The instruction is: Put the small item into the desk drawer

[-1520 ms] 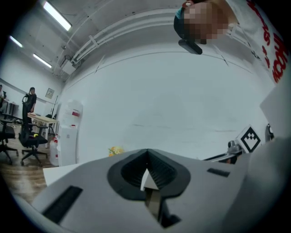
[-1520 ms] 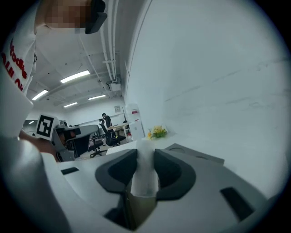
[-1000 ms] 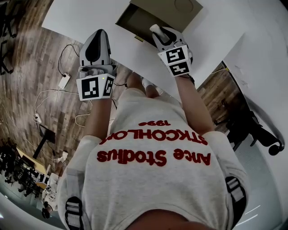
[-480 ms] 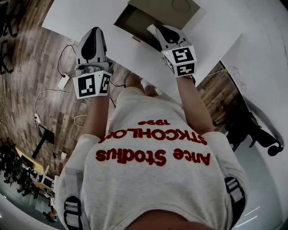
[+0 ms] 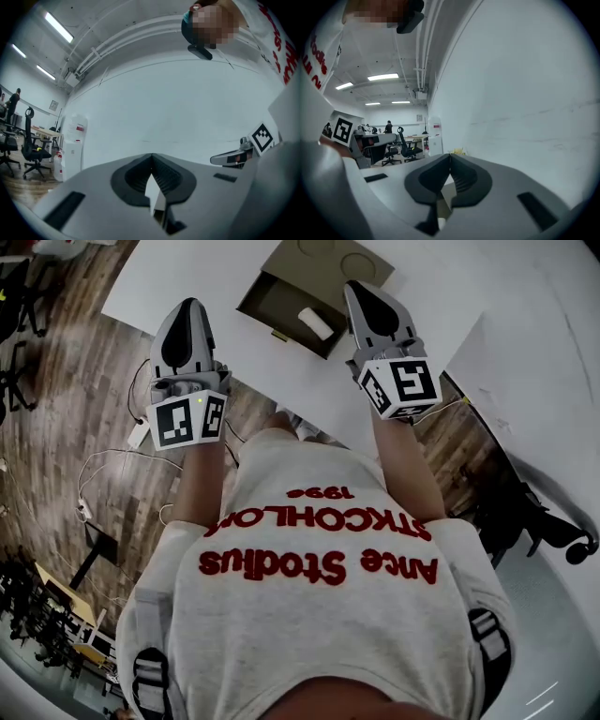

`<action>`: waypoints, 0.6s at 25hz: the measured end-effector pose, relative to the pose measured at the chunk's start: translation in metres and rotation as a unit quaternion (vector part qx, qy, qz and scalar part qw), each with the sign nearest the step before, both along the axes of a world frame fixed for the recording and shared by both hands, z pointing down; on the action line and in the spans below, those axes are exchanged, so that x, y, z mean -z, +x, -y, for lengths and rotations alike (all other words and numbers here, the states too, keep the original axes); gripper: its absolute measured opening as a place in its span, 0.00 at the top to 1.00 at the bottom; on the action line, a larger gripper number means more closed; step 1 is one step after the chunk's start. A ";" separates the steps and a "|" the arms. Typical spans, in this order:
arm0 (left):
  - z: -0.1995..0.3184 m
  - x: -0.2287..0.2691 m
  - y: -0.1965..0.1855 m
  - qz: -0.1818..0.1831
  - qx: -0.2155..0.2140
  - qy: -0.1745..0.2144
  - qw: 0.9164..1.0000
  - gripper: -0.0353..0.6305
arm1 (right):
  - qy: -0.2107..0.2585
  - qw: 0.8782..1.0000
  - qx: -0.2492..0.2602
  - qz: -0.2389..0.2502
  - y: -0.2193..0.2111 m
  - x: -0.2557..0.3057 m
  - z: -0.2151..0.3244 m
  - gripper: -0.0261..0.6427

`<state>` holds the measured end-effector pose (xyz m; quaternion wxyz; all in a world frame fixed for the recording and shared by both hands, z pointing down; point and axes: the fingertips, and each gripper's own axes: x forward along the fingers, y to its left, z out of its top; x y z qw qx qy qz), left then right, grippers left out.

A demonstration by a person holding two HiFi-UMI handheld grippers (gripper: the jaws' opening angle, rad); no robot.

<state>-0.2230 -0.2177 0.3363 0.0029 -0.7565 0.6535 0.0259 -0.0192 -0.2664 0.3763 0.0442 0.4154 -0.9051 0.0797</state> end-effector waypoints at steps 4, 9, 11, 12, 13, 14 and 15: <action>-0.005 0.024 -0.003 0.008 0.005 0.027 1.000 0.94 | 0.042 0.999 -0.013 0.025 0.009 0.039 -0.004 0.95; -0.011 0.048 -0.002 0.017 0.004 0.052 0.999 0.94 | 0.087 0.995 -0.021 0.047 0.020 0.074 -0.012 0.95; -0.013 0.056 0.002 0.018 0.000 0.059 0.998 0.94 | 0.097 0.994 -0.027 0.051 0.025 0.083 -0.015 0.95; -0.014 0.059 0.005 0.019 -0.004 0.063 0.998 0.94 | 0.101 0.993 -0.032 0.052 0.028 0.087 -0.017 0.95; -0.014 0.063 0.008 0.021 -0.009 0.066 0.998 0.94 | 0.105 0.992 -0.037 0.053 0.031 0.091 -0.019 0.95; -0.014 0.066 0.012 0.022 -0.015 0.069 0.997 0.94 | 0.109 0.992 -0.044 0.054 0.036 0.094 -0.021 0.95; -0.013 0.068 0.016 0.022 -0.022 0.071 0.997 0.94 | 0.112 0.991 -0.051 0.053 0.041 0.098 -0.023 0.95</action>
